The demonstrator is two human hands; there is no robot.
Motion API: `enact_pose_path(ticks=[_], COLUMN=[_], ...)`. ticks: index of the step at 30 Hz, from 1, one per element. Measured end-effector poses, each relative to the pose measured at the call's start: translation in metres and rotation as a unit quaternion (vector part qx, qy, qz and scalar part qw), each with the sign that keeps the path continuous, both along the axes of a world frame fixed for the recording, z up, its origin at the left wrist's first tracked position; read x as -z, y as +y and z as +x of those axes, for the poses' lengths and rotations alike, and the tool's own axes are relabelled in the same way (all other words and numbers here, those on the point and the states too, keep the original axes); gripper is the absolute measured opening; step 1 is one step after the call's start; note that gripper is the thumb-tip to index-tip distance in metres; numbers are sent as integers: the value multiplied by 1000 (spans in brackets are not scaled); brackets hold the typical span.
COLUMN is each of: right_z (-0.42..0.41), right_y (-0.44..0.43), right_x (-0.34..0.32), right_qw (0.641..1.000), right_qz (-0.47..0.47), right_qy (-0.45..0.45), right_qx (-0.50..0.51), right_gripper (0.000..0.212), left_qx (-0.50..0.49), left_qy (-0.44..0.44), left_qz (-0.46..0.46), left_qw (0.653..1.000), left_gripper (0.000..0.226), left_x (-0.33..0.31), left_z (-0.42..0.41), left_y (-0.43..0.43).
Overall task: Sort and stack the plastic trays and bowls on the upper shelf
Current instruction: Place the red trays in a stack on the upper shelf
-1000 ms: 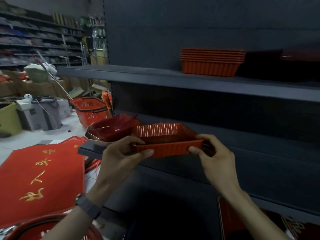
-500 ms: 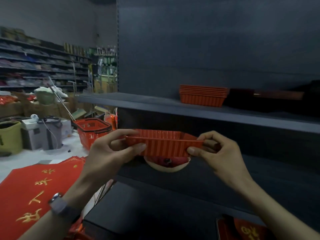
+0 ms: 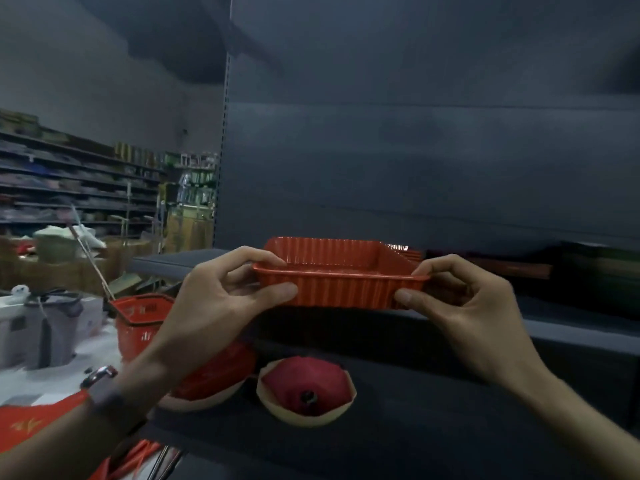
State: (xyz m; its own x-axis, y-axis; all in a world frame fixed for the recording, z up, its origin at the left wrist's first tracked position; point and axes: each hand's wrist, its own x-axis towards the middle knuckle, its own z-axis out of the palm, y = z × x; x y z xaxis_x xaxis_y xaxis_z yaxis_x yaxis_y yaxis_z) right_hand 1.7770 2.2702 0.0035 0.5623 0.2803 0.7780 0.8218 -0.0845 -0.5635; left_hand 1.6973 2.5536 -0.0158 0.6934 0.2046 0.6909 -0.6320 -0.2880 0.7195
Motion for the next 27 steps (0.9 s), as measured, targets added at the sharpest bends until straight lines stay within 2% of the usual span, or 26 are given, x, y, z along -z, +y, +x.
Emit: enact_pose_path(ticks=[5, 11, 14, 17, 23, 27], right_z=[32, 89, 118, 146, 195, 218], right_y=[-8, -10, -5, 3, 12, 21], right_x=[-33, -58, -62, -60, -46, -36], right_qw=[997, 991, 988, 983, 979, 975], right_qz=[-6, -3, 16, 40, 41, 21], right_qy=[-42, -37, -38, -39, -27, 4], right_qx=[65, 127, 151, 173, 200, 222], right_gripper=[28, 21, 18, 16, 14, 12], left_qx=[21, 33, 47, 63, 19, -1], left_qy=[-8, -41, -53, -42, -54, -20], left_qz=[17, 45, 28, -7, 25, 19], left_qw=[1000, 998, 997, 997, 998, 1000], left_gripper=[28, 26, 28, 31, 27, 28], left_x=[-32, -67, -74, -76, -62, -40], left_z=[49, 131, 173, 206, 273, 306], left_y=[0, -3, -7, -16, -18, -22])
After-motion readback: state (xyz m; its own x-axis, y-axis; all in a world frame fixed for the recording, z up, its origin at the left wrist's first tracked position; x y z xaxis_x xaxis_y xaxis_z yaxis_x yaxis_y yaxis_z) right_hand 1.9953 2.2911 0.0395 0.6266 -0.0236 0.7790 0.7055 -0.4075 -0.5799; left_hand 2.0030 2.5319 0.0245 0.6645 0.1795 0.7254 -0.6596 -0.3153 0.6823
